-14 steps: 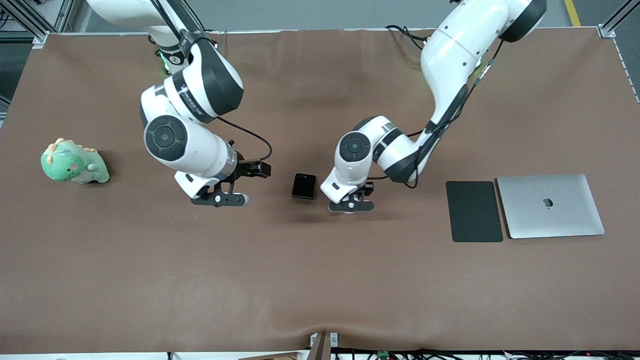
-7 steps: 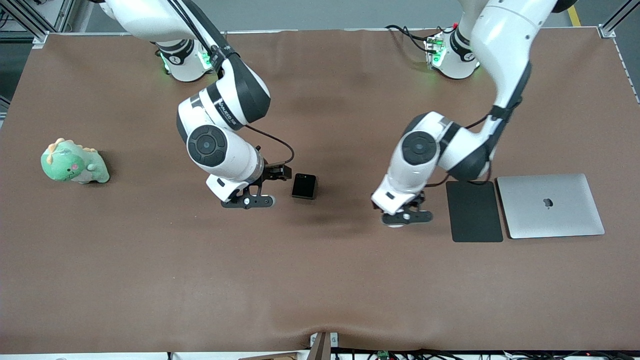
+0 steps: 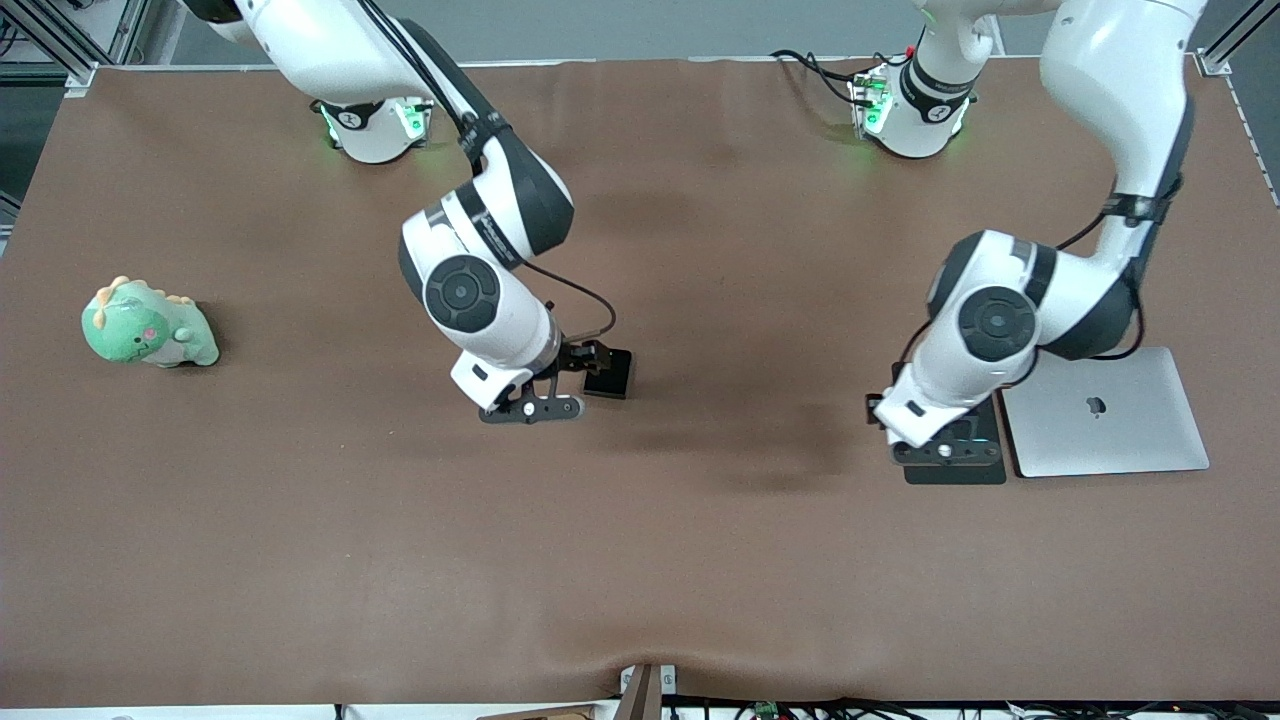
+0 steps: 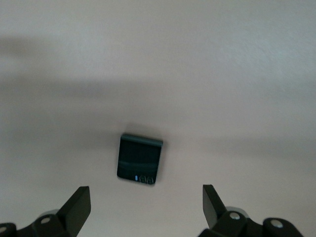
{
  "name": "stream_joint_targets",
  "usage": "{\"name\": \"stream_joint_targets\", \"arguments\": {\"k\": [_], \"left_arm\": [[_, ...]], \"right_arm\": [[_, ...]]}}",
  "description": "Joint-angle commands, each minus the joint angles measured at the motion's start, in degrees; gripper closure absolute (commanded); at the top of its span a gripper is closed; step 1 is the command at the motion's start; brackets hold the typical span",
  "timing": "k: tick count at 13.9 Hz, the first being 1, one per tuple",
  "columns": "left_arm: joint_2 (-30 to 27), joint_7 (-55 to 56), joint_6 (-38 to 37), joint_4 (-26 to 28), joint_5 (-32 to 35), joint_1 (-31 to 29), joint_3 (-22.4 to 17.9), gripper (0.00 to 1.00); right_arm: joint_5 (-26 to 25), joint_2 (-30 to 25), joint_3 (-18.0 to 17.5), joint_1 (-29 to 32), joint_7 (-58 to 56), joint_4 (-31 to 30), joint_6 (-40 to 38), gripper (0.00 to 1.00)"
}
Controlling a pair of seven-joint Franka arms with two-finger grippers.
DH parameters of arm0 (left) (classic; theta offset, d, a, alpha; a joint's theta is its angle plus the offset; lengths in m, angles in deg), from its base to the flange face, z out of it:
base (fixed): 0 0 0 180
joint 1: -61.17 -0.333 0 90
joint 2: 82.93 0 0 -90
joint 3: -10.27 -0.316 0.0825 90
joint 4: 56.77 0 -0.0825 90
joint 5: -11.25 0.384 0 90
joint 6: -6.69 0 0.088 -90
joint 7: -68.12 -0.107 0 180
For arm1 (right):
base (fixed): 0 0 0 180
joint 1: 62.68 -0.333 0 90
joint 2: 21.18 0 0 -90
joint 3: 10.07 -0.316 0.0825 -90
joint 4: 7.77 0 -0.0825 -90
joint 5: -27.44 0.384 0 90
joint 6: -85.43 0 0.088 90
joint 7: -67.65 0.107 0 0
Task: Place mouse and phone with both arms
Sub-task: 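Carry the mouse with the left gripper toward the mouse pad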
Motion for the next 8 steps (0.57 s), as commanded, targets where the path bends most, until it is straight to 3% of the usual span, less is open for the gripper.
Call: {"name": "stream_joint_targets", "arguments": {"k": [1,3,5,8], "left_arm": [[-3.46,-4.26,0.05,4.76,0.35,-5.49,1.22,0.5],[-3.38,-5.23,0.66,6.6,0.35,-9.97,2.62,0.49],[-2.68,-7.16,2.59,8.27,0.35,-13.4,3.06,0.49],[-1.45,-8.05,10.65,13.01,0.35,-15.96,3.06,0.49]], "right_arm": [[-0.62,4.94,0.49,-1.05,-0.15,2.16,6.8,0.0],[-0.88,7.84,0.58,-3.15,0.02,2.51,8.07,0.0],[-5.43,10.66,0.58,-5.26,0.19,3.65,8.33,0.0],[-7.22,12.51,0.49,-6.59,0.9,3.39,8.42,0.0]]}}
